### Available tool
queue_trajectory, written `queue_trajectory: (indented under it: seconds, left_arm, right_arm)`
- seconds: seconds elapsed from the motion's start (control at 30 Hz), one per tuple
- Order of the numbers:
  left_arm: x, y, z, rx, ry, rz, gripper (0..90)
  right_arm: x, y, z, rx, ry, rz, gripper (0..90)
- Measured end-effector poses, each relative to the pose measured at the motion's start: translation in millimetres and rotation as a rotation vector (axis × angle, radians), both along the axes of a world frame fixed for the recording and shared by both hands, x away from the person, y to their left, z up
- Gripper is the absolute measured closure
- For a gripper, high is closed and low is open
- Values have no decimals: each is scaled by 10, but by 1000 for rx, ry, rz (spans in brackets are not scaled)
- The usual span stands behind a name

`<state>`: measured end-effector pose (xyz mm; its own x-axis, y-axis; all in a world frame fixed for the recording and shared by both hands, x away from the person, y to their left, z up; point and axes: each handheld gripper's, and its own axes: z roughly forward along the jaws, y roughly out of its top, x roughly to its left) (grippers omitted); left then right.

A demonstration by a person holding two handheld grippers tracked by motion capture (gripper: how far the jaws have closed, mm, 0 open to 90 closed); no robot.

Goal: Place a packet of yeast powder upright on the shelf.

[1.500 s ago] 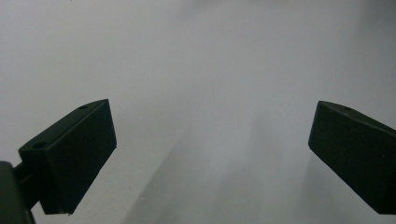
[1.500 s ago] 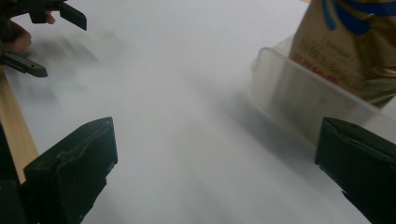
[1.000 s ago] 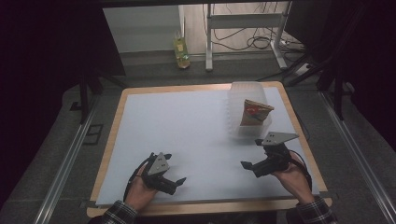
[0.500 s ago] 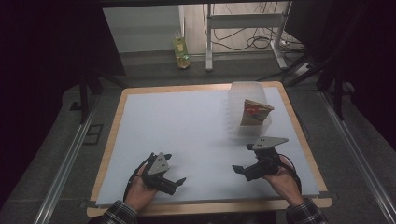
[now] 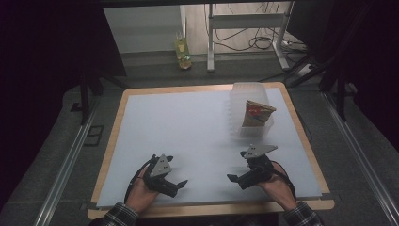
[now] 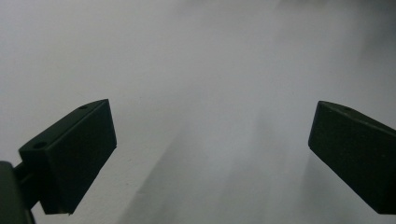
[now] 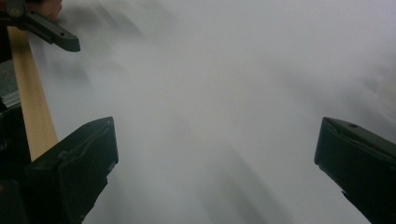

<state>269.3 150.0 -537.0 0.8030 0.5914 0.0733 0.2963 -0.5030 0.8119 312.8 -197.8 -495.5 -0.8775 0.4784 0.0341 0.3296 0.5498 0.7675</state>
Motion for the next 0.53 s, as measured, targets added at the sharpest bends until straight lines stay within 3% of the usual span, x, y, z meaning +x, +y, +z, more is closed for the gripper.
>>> queue_trajectory:
  seconds: [0.4, 0.53]
  left_arm:
    - [13, 1, -18, 18, 9, 4, 11]
    - [18, 25, -10, 18, 7, 12, 12]
  right_arm:
    - [8, 77, -275, -86, 29, 41, 0]
    - [-3, 92, -296, -119, 15, 50, 0]
